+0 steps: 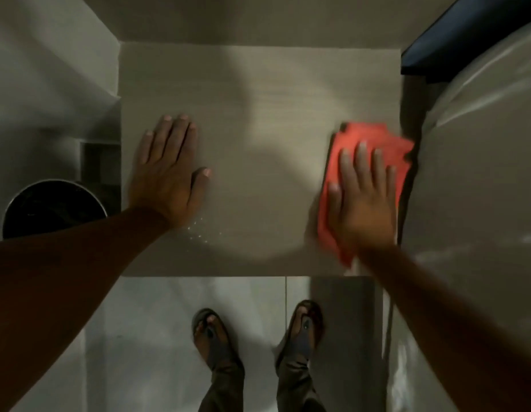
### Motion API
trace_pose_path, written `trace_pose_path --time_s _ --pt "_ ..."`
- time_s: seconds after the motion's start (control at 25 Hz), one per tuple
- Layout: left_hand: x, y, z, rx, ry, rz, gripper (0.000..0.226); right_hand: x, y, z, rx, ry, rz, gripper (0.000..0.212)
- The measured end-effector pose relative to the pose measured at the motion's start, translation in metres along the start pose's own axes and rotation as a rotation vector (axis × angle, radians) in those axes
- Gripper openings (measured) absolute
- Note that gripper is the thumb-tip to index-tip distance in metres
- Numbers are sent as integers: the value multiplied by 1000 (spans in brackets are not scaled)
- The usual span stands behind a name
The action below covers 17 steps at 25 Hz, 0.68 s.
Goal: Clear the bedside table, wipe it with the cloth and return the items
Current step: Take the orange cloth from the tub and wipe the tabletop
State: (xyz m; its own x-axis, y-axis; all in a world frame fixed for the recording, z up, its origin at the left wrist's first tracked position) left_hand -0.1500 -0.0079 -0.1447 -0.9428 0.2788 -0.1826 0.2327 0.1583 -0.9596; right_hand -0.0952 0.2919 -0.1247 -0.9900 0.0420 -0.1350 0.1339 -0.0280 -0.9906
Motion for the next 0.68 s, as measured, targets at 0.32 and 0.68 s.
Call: trace_pose_path --time_s 0.32,0.68 --pt "-2 -1 1 -11 12 -27 73 -71 16 130 54 -298 10 57" --pt "-1 0 3 -44 8 -54 73 129 -20 11 2 95 -167 58"
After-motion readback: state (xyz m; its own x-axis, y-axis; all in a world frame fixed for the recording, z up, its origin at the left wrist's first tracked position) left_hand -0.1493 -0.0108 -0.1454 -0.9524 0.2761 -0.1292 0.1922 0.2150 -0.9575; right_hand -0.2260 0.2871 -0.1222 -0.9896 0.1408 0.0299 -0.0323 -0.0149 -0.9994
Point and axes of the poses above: each hand's wrist, its own x-axis towards the middle knuckle, its own y-axis out of the palm, z = x × y, the point moved 10 cm from there along x, towards the middle knuckle, and after that the axes turned 9 degrees about -x, right-handed, at the moved point
